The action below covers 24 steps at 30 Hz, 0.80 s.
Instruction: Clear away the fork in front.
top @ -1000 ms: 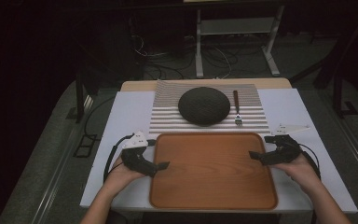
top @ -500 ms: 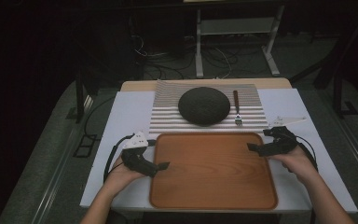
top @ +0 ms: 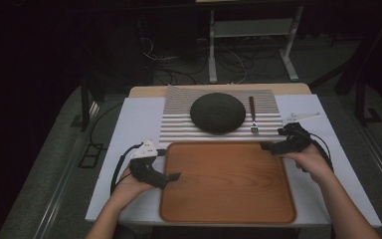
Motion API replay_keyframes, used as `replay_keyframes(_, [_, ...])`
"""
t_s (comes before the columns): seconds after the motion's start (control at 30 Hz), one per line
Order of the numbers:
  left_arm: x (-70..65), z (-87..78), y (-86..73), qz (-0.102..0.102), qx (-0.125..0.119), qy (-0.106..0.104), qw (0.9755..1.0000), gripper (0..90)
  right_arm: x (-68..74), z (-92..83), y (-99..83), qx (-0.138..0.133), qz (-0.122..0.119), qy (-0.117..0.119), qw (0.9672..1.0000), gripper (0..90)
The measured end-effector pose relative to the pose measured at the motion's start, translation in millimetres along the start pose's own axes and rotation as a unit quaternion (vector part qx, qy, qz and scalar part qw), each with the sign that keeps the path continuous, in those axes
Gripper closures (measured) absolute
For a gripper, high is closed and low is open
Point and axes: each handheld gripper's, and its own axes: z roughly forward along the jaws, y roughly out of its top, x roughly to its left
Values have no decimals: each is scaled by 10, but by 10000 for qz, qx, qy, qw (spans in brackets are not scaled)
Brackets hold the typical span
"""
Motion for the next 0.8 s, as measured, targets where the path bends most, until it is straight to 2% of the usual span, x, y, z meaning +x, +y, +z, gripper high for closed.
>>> replay_keyframes(0.8, [10,0,-3,24,3,-10,10000,0,-217,283,523,364,6,-378,9986,77])
